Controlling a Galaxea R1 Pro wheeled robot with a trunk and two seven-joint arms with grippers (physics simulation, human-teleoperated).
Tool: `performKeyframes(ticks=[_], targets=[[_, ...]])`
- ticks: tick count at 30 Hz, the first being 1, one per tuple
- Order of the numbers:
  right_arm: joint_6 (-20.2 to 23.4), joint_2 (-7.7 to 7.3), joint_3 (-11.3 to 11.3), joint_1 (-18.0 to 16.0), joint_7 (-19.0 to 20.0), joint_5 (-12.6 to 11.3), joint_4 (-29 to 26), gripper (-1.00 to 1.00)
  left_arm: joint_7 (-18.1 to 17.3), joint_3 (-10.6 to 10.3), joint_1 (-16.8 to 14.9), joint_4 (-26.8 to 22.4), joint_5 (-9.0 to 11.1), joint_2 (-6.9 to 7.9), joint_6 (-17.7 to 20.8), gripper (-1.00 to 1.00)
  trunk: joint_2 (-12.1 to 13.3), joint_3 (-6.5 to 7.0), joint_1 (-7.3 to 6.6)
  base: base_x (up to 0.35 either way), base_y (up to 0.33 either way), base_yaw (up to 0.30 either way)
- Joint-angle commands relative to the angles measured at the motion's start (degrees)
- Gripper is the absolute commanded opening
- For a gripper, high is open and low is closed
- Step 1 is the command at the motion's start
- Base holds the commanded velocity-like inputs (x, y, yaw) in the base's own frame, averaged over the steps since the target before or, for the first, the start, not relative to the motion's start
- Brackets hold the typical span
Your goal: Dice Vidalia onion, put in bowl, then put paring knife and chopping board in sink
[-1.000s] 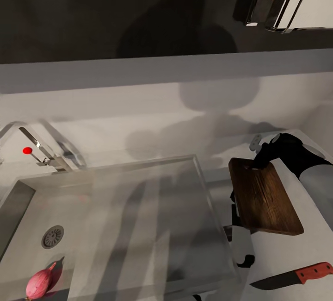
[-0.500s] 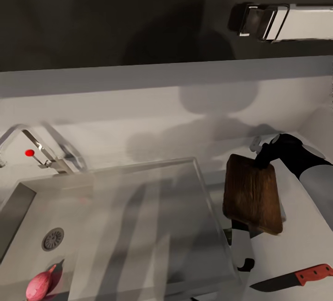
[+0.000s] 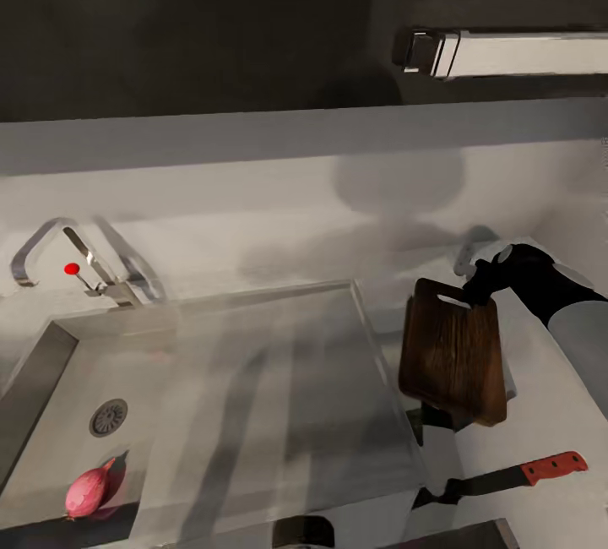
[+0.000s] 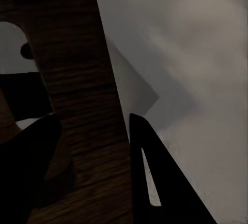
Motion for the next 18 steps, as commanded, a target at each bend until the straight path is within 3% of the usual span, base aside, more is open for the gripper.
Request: performKeyframes(ticks=[1,5,13,17,18], targets=[[0.35,-0.07,0.27,-0.03,0.21,0.03,-0.12,-1.0,-0.02,-0.06,0.03,-0.11,-0.02,0.0,-0.02,1.0,-0.09,0.01,0.01,-0.243,0.0,0.0],[0.42,-0.09,0.27,-0.03,0.18,0.03,-0.12,-1.0,-0.02,-0.05,0.03,-0.11,0.0,-0.01,-0.01,1.0,-0.09,0.38,0.01,-0.162,0.0,0.0],[0.61,-0.09,-0.17,-0.03,-0.13,0.02,-0.17,-1.0,-0.02,0.0,0.03,-0.11,0.02,-0.01,-0.03,1.0,-0.09,1.13,0.01,-0.017,0.0,0.0],[0.66,-0.1,-2.46,-0.03,-0.25,0.03,-0.2,-1.0,-0.02,-0.01,0.03,-0.11,0.01,-0.01,-0.01,1.0,-0.09,1.5,0.01,-0.001,0.0,0.0],[0.67,-0.09,-4.35,-0.03,-0.29,0.03,-0.21,-1.0,-0.02,0.0,0.03,-0.11,-0.01,-0.01,0.0,1.0,-0.09,1.6,0.01,0.0,0.0,0.0]])
